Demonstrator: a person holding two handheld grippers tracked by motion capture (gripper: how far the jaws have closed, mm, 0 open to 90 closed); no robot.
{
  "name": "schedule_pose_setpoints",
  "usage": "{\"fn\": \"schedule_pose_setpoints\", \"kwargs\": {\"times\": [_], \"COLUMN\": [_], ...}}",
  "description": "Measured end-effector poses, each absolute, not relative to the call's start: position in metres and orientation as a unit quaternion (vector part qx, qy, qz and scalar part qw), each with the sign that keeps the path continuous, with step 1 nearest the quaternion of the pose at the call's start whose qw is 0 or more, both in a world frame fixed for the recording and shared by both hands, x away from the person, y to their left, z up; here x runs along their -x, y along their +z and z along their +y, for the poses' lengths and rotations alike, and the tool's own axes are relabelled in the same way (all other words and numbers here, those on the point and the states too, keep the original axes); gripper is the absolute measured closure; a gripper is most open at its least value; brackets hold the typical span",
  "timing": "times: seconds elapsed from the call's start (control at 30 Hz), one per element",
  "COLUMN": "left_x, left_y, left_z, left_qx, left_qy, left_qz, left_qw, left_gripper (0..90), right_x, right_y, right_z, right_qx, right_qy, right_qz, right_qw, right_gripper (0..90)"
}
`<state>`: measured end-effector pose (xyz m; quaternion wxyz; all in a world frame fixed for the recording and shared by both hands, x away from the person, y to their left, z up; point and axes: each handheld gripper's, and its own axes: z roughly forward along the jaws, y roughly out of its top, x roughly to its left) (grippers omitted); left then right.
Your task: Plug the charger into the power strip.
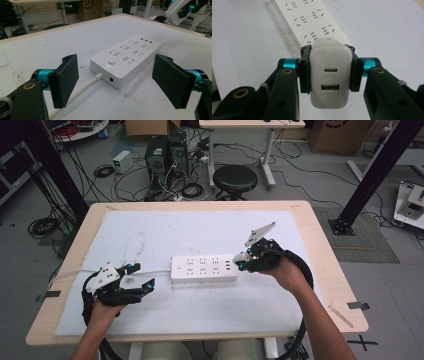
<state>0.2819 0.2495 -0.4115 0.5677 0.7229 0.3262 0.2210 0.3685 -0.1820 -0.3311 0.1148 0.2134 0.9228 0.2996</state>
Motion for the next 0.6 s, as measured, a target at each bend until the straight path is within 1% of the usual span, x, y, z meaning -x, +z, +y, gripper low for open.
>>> {"fn": "schedule_pose_setpoints", "kwargs": {"times": [0.07,0.17,0.37,0.6], "left_x": [-0.281,-0.28,-0.279,-0.28], "left_y": [-0.412,-0.413,-0.417,-0.419], "left_z": [0.251,0.251,0.251,0.253], "left_qx": [-0.722,-0.721,-0.722,-0.721], "left_qy": [0.219,0.219,0.216,0.214], "left_qz": [0.327,0.328,0.328,0.327], "left_qw": [0.569,0.57,0.569,0.572], "left_gripper": [20.8,20.8,20.8,20.8], "right_x": [-0.371,-0.381,-0.391,-0.4], "right_y": [-0.33,-0.327,-0.337,-0.342], "right_z": [-0.179,-0.167,-0.154,-0.149], "right_qx": [-0.205,-0.187,-0.175,-0.164], "right_qy": [0.298,0.293,0.281,0.278], "right_qz": [0.925,0.932,0.939,0.943], "right_qw": [0.116,0.106,0.089,0.084], "right_gripper": [63.0,63.0,63.0,63.0]}}
